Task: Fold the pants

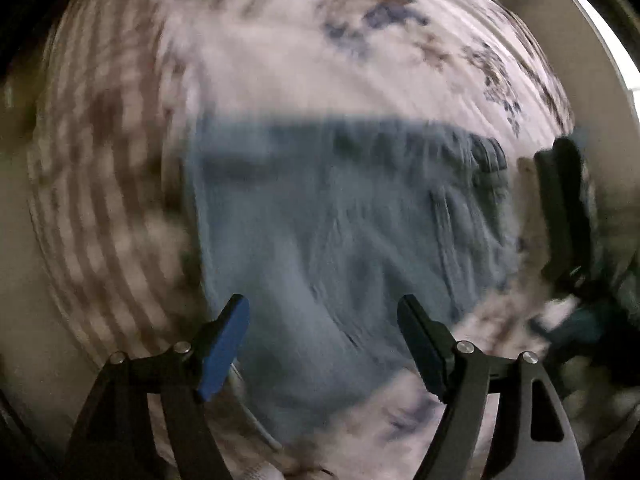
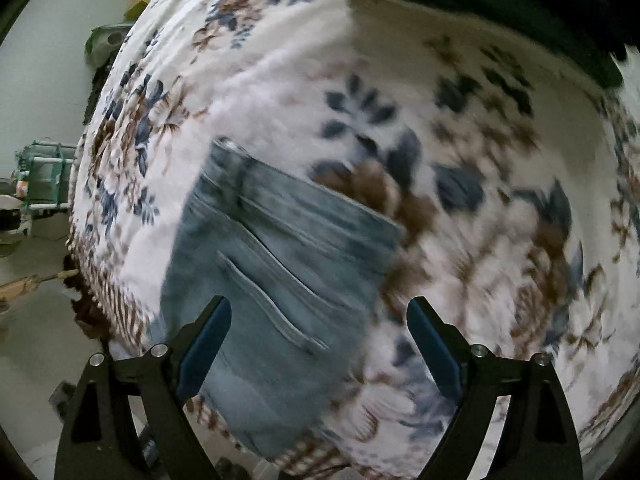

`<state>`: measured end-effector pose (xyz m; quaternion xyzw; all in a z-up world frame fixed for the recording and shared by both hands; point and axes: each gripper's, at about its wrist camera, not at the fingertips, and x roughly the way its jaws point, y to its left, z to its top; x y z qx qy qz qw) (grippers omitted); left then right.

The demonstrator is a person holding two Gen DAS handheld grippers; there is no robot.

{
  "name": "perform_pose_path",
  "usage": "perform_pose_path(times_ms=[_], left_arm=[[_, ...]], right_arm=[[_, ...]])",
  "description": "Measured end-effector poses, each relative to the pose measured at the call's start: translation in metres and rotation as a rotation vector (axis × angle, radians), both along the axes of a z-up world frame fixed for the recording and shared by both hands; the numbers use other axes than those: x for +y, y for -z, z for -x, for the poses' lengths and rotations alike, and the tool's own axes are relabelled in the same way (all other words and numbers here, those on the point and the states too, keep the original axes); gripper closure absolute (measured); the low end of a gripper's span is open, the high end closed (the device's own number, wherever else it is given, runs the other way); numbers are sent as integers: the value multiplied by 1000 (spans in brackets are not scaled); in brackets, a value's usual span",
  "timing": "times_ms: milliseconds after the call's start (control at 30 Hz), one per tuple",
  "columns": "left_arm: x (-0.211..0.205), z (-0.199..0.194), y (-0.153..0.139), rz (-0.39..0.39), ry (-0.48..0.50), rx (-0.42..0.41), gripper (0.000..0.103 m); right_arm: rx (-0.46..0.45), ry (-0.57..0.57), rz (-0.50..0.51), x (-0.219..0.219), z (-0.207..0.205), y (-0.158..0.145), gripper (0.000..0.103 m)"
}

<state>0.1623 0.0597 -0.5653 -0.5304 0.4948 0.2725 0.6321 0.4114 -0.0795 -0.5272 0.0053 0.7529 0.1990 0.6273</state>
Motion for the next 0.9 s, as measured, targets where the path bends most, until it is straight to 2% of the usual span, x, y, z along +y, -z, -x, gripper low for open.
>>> perform_pose_path(times_ms=[200, 300, 567, 700, 900], left_arm=[[-56, 50, 32, 208, -258, 3, 28], [-74, 60, 38, 269, -338, -5, 28], [-112, 72, 25, 342, -428, -57, 28], [-112, 62, 54, 402, -589, -111, 28], [-92, 50, 87, 426, -750, -102, 29]], right_arm=[[61, 42, -52, -61, 12, 22, 12], [74, 46, -88, -76, 10, 32, 12], [86, 19, -110, -90, -4, 44, 12], [92, -3, -111, -93, -7, 45, 12], [93, -36, -101, -94, -5, 49, 12]])
